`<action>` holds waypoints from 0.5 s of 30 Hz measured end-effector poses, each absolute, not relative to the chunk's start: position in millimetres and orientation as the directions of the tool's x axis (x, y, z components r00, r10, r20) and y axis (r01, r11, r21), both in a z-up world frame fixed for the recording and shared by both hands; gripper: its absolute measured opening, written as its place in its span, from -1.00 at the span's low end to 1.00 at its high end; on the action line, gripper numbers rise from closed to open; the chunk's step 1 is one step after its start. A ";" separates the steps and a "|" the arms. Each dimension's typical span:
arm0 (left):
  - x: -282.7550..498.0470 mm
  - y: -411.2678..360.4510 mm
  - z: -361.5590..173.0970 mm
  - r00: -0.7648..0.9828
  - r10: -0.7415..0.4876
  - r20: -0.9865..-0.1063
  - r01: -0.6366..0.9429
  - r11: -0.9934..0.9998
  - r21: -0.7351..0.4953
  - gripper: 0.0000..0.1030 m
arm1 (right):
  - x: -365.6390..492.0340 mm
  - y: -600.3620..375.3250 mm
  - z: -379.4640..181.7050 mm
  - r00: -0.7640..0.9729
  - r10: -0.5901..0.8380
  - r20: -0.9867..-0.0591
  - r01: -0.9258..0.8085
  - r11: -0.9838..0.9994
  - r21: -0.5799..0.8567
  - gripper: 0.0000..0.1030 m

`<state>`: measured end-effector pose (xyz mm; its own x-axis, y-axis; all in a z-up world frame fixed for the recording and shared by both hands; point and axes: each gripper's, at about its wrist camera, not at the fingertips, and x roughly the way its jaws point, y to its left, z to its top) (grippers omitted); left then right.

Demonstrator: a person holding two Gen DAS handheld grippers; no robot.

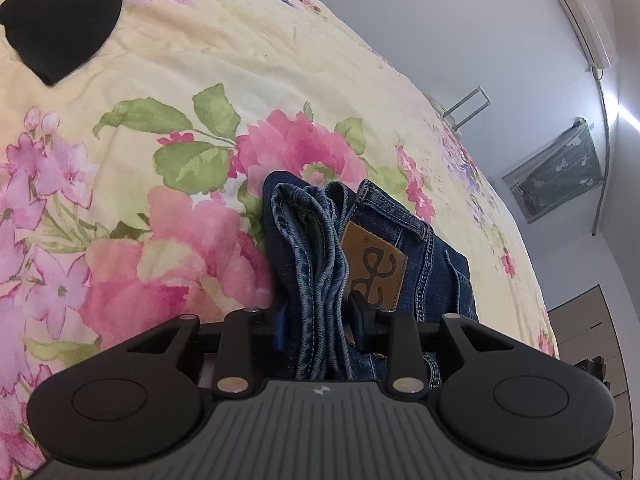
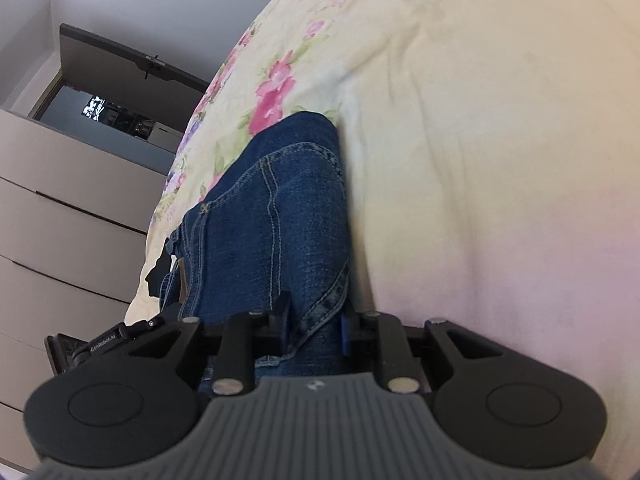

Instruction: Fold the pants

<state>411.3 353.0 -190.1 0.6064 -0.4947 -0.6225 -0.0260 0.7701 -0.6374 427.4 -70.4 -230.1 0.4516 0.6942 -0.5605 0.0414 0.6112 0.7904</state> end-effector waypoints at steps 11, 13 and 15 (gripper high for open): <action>343.9 332.1 -113.3 0.692 -0.222 -0.687 -0.070 0.926 -0.370 0.01 | 394.0 -54.8 -156.6 0.511 0.499 -0.700 -0.171 0.857 0.486 -0.32; 327.4 318.3 -98.7 0.716 -0.187 -0.673 -0.041 0.951 -0.307 0.01 | 373.0 -49.1 -138.7 0.565 0.463 -0.684 -0.242 0.885 0.399 -0.32; 313.5 300.5 -90.8 0.740 -0.156 -0.654 -0.001 0.973 -0.233 0.01 | 349.9 -38.1 -123.3 0.606 0.443 -0.660 -0.322 0.896 0.306 -0.33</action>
<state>313.5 300.5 -90.8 0.7403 -0.1561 -0.6538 -0.0006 0.9725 -0.2328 349.9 -38.1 -123.3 0.6060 0.4435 -0.6604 -0.3223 0.8959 0.3059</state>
